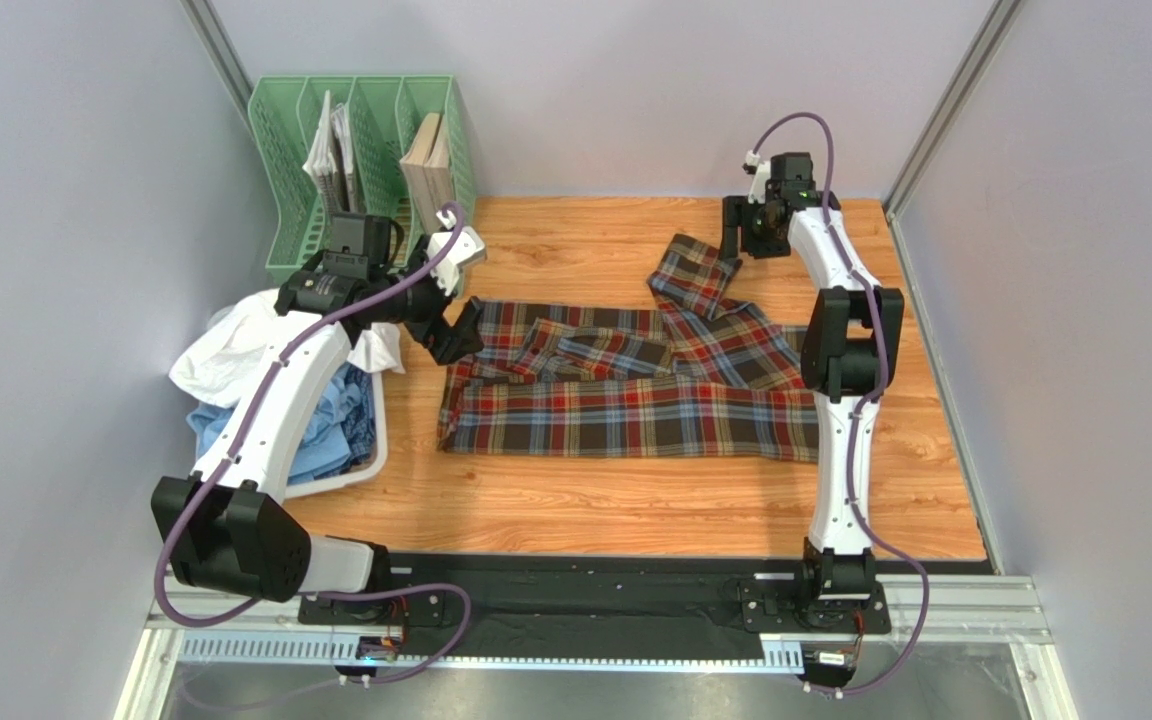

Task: Fold and stack the long sleeve shirts
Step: Fold the shirt

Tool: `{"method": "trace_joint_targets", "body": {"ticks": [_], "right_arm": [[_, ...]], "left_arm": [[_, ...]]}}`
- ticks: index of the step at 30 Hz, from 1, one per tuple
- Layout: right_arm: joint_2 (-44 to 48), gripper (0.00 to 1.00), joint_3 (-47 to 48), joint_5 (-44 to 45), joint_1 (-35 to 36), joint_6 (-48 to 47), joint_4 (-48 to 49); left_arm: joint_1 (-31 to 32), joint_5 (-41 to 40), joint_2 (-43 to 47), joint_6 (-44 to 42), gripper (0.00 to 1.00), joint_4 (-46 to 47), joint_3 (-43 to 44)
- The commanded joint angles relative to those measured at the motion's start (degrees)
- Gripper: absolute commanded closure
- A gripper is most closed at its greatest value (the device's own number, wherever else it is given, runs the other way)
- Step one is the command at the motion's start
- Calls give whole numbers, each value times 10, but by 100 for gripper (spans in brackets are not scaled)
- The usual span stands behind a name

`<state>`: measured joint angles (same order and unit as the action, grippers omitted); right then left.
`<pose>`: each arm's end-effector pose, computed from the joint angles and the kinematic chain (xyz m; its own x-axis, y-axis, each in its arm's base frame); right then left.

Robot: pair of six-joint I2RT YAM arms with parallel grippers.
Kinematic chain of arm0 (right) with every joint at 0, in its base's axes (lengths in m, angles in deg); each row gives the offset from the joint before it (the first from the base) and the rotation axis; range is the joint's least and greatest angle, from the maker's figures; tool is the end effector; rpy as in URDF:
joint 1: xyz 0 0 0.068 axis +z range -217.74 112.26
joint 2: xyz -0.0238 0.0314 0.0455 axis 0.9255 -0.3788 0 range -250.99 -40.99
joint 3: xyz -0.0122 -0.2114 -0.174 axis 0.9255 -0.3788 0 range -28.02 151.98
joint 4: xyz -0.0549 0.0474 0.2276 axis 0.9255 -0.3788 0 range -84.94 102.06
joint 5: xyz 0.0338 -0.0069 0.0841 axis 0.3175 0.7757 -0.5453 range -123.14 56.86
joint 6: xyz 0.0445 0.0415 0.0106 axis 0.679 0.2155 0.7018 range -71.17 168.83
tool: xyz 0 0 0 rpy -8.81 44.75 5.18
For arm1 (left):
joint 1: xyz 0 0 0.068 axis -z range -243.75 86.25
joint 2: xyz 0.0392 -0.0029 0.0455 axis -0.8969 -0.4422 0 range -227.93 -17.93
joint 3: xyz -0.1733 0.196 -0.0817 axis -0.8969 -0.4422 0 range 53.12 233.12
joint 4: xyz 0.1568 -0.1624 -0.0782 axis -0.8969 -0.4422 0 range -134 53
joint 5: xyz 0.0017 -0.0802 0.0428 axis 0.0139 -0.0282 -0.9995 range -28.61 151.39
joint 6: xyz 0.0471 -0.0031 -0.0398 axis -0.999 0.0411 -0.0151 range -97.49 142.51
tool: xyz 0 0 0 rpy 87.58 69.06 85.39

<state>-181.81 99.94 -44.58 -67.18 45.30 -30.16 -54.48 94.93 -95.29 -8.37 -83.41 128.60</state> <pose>0.5226 0.0144 0.1923 -0.8108 -0.0684 -0.5813 -0.1733 0.9767 0.1268 0.2519 -0.0673 0.3409 -0.3773 0.4950 -0.7827 0.8047 0.5935 -0.0126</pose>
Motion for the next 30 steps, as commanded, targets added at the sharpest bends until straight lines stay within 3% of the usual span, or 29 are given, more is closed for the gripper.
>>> {"method": "trace_joint_targets", "body": {"ticks": [1,12,15,16,17,23,27,30], "right_arm": [[-31,30,48,15,8,52,32],[-58,35,65,-13,15,54,34],[-56,63,62,-23,16,49,33],[-54,89,62,-29,16,46,31],[-44,100,62,-33,15,41,22],[95,100,-23,-121,5,2,34],[268,100,-124,-152,8,-14,71],[344,100,-171,-153,21,-23,55]], "left_arm": [[-3,-1,-1,6,1,4,9],[-3,-15,-4,4,1,3,12],[-4,-21,-8,6,1,3,19],[-3,-21,-9,6,1,3,21],[-3,-23,-9,6,1,3,22],[-4,-26,-2,14,1,8,22],[-3,-22,12,34,1,24,7],[-3,-15,23,49,1,35,-7]]}}
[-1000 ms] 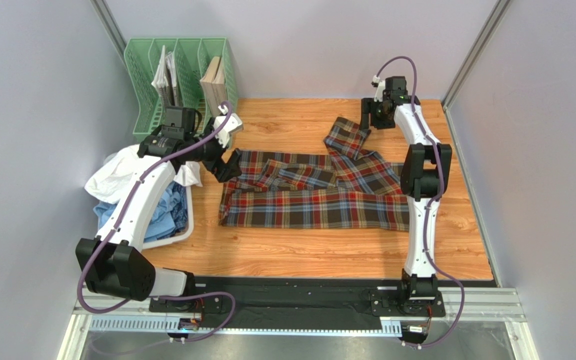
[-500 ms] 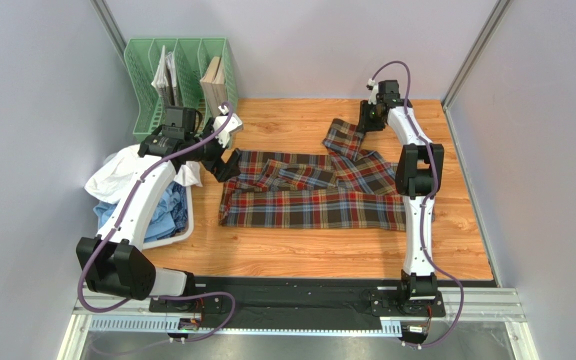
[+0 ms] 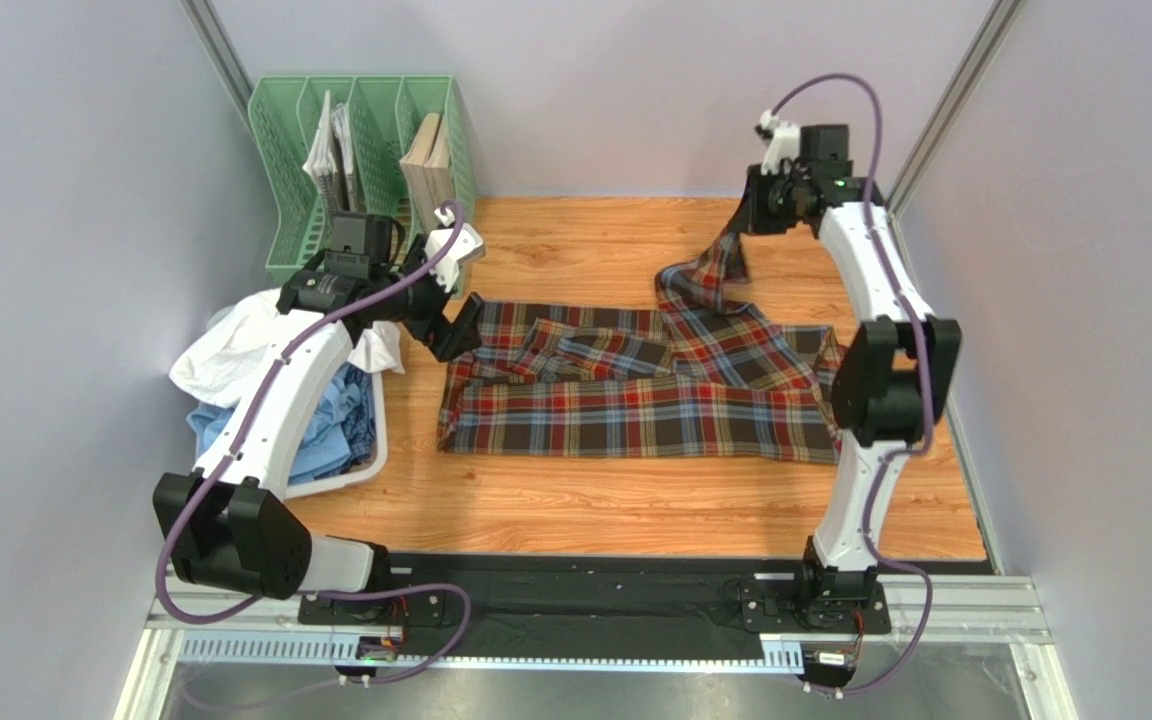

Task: Fold and stack the long sleeve shirts
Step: Fold the shirt

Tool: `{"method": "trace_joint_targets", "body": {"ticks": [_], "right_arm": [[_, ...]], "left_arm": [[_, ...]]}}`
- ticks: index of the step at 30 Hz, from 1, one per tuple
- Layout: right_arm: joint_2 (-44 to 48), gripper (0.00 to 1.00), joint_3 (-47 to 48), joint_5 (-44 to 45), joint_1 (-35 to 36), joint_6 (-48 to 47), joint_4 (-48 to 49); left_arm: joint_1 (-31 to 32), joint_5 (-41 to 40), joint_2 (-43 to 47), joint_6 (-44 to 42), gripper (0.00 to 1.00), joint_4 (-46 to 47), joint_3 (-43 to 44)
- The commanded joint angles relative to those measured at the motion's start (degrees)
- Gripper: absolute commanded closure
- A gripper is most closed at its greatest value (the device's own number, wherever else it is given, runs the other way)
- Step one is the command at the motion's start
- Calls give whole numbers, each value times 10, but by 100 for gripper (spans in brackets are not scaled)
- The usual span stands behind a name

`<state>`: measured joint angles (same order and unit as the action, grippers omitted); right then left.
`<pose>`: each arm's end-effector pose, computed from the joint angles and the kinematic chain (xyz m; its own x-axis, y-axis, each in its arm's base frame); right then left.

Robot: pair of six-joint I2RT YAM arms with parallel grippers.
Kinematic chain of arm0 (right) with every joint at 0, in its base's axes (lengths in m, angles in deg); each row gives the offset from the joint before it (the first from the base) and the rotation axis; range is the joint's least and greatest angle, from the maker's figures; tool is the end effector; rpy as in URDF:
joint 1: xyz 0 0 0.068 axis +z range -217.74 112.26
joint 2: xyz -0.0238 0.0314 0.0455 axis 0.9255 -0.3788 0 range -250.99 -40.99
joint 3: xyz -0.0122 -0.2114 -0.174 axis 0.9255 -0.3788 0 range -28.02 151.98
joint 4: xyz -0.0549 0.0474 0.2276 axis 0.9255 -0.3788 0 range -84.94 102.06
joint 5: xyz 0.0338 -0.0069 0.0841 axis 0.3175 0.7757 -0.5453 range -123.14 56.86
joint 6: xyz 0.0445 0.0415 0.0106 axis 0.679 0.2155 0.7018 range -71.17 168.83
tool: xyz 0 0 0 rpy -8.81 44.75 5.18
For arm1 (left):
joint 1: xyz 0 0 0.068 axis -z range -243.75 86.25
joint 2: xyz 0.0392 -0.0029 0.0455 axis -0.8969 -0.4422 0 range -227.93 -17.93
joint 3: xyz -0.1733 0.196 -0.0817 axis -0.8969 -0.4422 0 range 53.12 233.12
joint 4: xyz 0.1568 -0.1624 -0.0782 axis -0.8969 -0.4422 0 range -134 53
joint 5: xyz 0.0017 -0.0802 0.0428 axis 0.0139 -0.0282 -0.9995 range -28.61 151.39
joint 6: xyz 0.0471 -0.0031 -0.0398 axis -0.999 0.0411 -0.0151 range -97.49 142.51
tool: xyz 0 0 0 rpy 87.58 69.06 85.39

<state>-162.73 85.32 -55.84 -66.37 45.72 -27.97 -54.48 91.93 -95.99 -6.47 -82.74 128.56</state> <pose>0.4638 0.0291 0.2787 -0.7317 -0.0677 -0.6782 -0.3181 0.9139 0.2520 0.2568 -0.0660 0.3376 -0.4167 0.4908 -0.7652 0.7702 0.6377 -0.0104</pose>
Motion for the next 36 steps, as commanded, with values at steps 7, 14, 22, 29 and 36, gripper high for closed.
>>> {"method": "trace_joint_targets", "body": {"ticks": [7,14,22,29,36], "right_arm": [[278,100,-158,6,64,-6,13],[345,100,-279,91,186,14,40],[296,100,-291,208,319,28,105],[212,100,-229,310,392,77,127],[149,100,-213,349,442,111,162]], "left_arm": [[-4,-3,36,74,1,35,-18],[-4,-41,31,124,1,37,-26],[-14,-23,26,155,1,17,-51],[-49,31,40,153,1,21,-84],[-78,86,12,189,1,36,-96]]}}
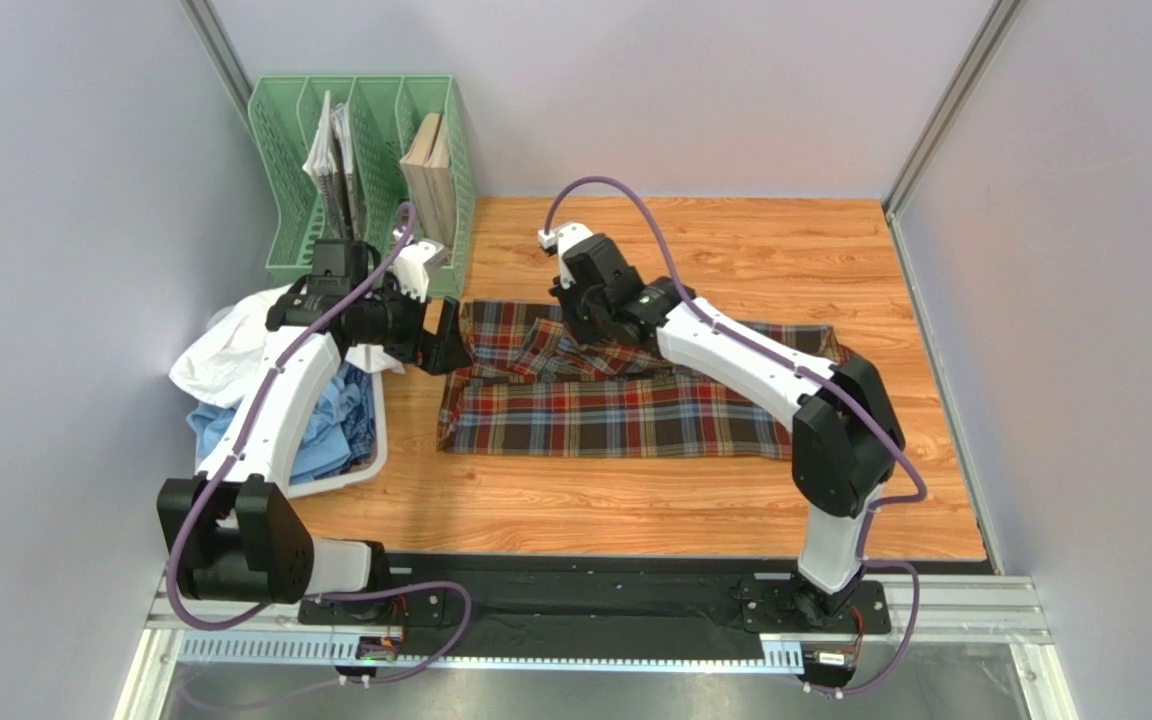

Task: Fold and stack the long sleeve shirts
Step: Fold the shirt

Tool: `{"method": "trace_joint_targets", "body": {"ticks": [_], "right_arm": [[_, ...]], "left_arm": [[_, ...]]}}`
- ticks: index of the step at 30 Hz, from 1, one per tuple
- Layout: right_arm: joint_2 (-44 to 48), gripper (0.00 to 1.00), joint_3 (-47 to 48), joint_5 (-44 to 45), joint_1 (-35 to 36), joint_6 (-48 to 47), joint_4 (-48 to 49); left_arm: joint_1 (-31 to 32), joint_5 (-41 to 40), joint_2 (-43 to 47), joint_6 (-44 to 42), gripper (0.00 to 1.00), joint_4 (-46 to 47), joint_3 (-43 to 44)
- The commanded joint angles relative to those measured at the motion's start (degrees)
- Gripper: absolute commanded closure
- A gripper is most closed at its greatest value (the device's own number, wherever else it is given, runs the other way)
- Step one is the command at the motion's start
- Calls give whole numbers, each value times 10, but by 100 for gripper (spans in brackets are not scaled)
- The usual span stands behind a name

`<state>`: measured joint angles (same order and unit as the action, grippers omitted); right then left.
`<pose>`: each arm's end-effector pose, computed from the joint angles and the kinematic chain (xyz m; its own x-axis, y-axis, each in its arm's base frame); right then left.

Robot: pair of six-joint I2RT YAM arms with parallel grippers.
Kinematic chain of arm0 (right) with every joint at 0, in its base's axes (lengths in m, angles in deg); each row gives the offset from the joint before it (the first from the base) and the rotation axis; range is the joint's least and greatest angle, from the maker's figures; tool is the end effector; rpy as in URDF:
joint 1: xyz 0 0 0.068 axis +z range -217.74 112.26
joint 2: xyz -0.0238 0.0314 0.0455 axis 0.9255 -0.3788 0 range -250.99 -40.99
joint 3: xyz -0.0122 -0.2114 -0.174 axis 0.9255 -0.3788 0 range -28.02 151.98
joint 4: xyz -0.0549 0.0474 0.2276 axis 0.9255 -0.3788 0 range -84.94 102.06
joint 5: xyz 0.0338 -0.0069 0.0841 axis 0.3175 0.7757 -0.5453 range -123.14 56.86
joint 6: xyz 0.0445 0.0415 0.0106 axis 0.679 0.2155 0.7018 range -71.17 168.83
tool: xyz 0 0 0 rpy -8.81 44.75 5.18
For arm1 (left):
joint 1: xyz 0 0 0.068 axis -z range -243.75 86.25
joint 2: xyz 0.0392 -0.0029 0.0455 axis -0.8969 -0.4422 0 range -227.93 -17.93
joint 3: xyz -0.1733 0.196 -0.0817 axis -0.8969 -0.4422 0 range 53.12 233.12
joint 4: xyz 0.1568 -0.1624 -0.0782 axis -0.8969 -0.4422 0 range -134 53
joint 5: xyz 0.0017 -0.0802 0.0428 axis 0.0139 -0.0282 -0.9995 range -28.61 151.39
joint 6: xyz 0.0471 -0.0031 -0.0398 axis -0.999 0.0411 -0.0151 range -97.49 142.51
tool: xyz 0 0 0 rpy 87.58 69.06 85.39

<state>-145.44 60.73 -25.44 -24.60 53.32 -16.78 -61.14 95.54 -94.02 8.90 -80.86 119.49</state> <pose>0.2966 0.2694 0.2841 -0.5578 -0.4165 -0.7179 -0.5659 0.8236 -0.0381 0.2492 -0.0376 0.3023 -0.6942 0.2266 -0.6832 0.5493 0.7801 -0.2994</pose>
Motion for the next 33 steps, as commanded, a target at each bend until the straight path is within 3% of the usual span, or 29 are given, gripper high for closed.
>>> {"method": "trace_joint_targets", "body": {"ticks": [1,7,10,13,14,17,19,21,28,33], "right_arm": [[-30,100,36,53,31,45,50],[-52,100,48,80,57,75,53],[-45,96,34,27,58,81,43],[-24,67,34,-42,56,45,4],[-14,47,35,-61,49,31,-10],[54,18,1,-210,-6,-22,-54],[112,11,-28,-292,-44,-43,-77],[141,11,-59,-316,-105,-72,-114],[168,31,-113,-271,-291,-181,-190],[128,42,-122,-262,-383,-207,-244]], "left_arm": [[-14,52,-13,41,1,30,-12],[-16,73,-9,83,5,98,-54],[-16,76,-20,98,6,114,-62],[-16,86,-33,113,7,135,-69],[-16,93,-36,118,7,141,-71],[-13,111,-54,125,8,162,-68],[-1,102,-73,132,9,170,-54],[21,98,-88,133,11,178,-43],[114,30,-188,177,15,187,23],[165,-32,-257,124,21,143,77]]}}
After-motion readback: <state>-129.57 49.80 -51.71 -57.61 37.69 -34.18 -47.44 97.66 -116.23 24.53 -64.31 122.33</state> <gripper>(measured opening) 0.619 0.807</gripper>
